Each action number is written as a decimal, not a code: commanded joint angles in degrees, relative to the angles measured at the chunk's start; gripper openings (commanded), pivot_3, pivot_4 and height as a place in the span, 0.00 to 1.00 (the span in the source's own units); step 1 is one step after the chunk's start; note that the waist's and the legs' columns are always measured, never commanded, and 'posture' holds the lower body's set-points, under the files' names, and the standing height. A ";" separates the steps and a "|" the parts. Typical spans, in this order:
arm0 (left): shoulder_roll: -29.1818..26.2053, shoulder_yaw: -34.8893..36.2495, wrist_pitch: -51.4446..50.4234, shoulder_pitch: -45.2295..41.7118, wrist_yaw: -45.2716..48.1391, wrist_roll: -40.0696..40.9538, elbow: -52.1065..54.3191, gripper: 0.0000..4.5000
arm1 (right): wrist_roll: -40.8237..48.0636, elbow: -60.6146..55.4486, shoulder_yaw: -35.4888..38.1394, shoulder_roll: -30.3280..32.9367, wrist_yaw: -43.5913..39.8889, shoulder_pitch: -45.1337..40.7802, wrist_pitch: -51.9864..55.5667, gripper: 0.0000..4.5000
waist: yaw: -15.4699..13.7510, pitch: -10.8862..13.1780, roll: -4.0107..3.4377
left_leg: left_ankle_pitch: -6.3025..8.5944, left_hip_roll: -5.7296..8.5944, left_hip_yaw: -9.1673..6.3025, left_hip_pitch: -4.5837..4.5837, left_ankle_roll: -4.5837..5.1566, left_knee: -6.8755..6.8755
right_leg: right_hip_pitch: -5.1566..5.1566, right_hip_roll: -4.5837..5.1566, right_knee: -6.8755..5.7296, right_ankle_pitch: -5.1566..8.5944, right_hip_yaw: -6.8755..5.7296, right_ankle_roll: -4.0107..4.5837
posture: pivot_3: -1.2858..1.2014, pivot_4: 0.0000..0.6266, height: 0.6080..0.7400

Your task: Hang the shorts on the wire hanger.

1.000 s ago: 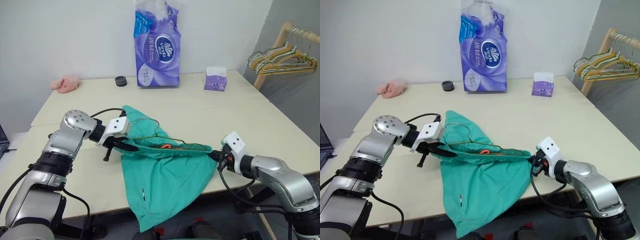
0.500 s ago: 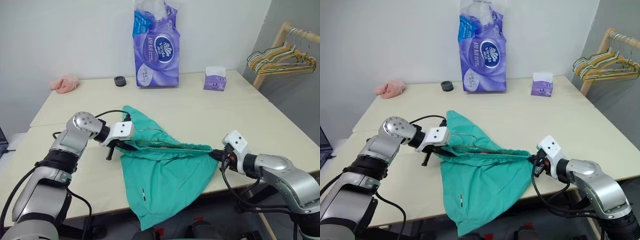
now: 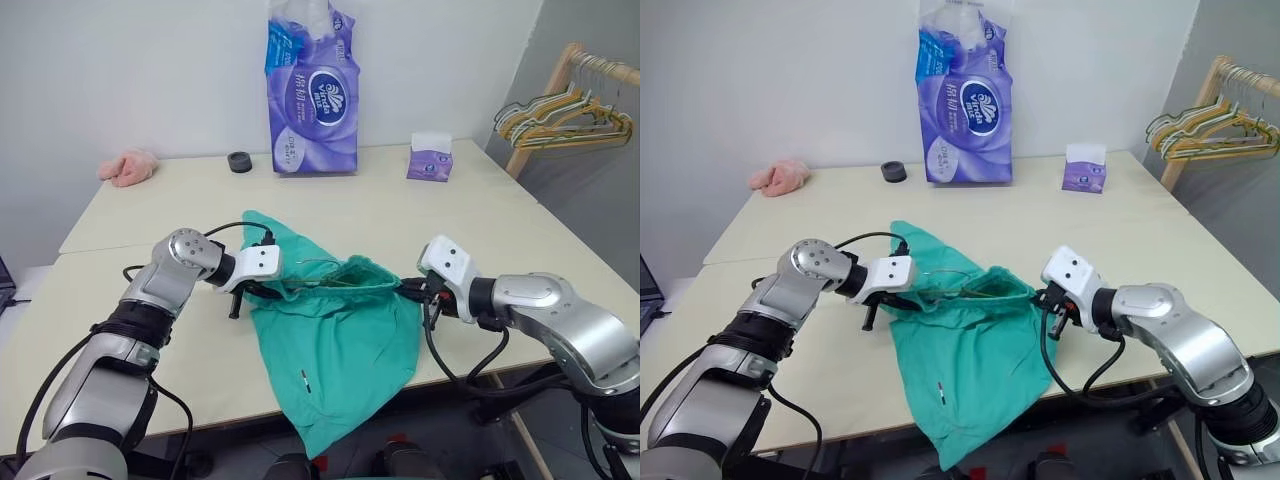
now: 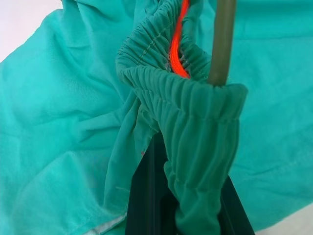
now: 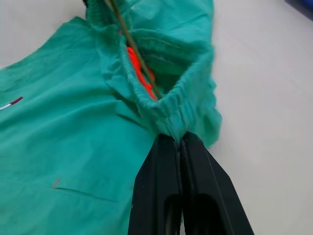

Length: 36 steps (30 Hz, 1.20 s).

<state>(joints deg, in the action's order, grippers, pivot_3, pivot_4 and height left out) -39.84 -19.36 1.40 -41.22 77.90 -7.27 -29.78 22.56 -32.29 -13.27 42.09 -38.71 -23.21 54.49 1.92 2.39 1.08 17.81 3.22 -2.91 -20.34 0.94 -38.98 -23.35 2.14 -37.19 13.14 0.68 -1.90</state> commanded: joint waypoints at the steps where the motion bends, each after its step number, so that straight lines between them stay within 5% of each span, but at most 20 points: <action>1: 0.67 0.48 -0.42 -0.44 -1.34 -0.11 0.88 0.00 | 0.75 -1.00 -0.35 -2.11 0.01 -3.12 0.74 0.01 | 0.00 0.00 0.00 | 0.00 -0.01 0.00 0.00 0.00 0.00 | 0.00 0.00 0.00 0.00 0.00 0.00 | 0.47 0.00 1.00; 3: 0.92 0.45 -0.53 -0.01 -1.48 0.02 1.36 0.00 | 0.27 -0.76 -0.88 -2.38 -0.11 -3.58 0.73 0.01 | 0.00 0.00 0.00 | 0.00 0.00 -0.01 0.00 0.00 0.00 | 0.00 0.00 -0.01 0.00 -0.01 0.01 | 0.47 0.00 1.00; 6: 1.14 0.50 -0.48 0.34 -1.69 0.08 1.46 0.00 | -0.59 -1.17 -1.49 -1.52 -0.52 -3.83 0.33 0.16 | 0.00 0.00 0.00 | 0.00 0.00 0.00 -0.01 0.00 0.00 | -0.01 0.01 0.00 0.00 0.00 0.01 | 0.47 0.00 1.00; 16: 3.11 0.39 -0.09 1.25 -2.94 0.36 2.27 0.00 | 0.83 -7.11 2.10 9.37 -7.41 -0.05 -0.25 0.91 | -0.10 0.00 0.00 | 0.00 0.00 -0.02 -0.05 0.00 0.00 | -0.04 0.02 0.03 0.00 -0.03 0.00 | 0.47 0.00 1.00; 24: 4.46 0.34 -0.07 2.35 -3.16 0.78 4.30 0.00 | 0.40 -2.90 7.68 13.63 -6.68 4.21 -0.03 0.91 | 0.14 -0.02 0.01 | 0.01 -0.02 0.02 -0.04 0.01 -0.01 | -0.03 0.04 0.05 -0.01 -0.01 -0.01 | 0.46 0.00 1.00; 36: 4.39 0.04 -0.26 2.77 -3.05 0.54 5.56 0.00 | -9.92 13.36 -7.61 5.30 -6.75 -3.32 -6.80 0.91 | 0.25 -0.02 0.02 | 0.01 0.00 0.05 -0.05 0.01 -0.01 | -0.04 0.04 0.06 -0.02 0.03 0.00 | 0.47 0.00 1.00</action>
<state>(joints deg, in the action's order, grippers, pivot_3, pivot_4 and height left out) -35.12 -19.79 0.72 -37.83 74.90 -7.20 -26.21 14.31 -19.77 -20.44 47.84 -44.99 -24.65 49.65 2.18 2.37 1.10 17.82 3.22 -2.87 -20.39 0.94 -38.99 -23.38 2.18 -37.13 13.12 0.69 -1.89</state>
